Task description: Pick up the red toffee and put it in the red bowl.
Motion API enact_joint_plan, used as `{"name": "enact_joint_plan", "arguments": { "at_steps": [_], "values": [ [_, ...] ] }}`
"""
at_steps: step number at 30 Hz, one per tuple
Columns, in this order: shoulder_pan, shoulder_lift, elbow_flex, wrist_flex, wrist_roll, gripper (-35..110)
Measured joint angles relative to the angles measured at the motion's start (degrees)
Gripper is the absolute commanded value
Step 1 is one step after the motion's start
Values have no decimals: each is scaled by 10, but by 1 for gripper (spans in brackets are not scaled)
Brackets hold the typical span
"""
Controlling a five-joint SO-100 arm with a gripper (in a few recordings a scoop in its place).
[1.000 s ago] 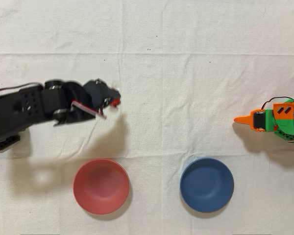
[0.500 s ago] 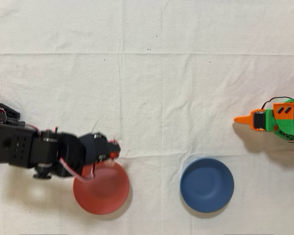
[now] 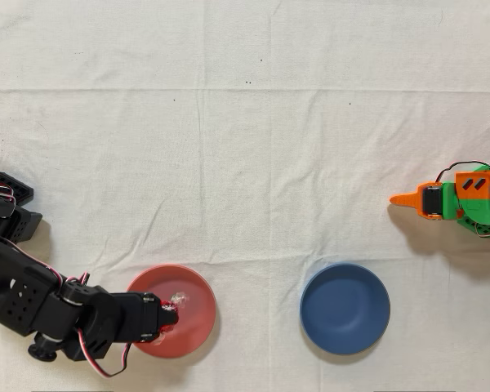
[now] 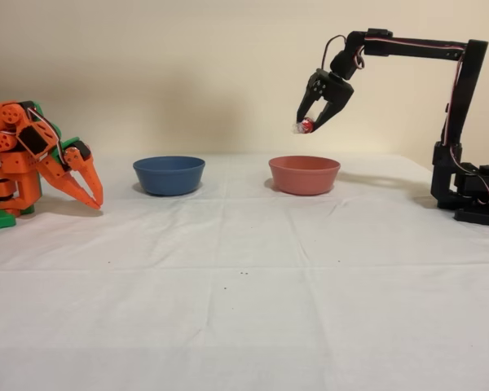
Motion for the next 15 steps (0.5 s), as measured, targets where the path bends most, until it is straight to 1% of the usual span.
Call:
{"name": "enact_joint_plan", "arguments": {
  "at_steps": [6,11,15],
  "values": [
    [22,-33,0,-10,5,11],
    [19,-54,0,-11,-2,14],
    [32,-68,0,-11,-11,21]
  ]
}}
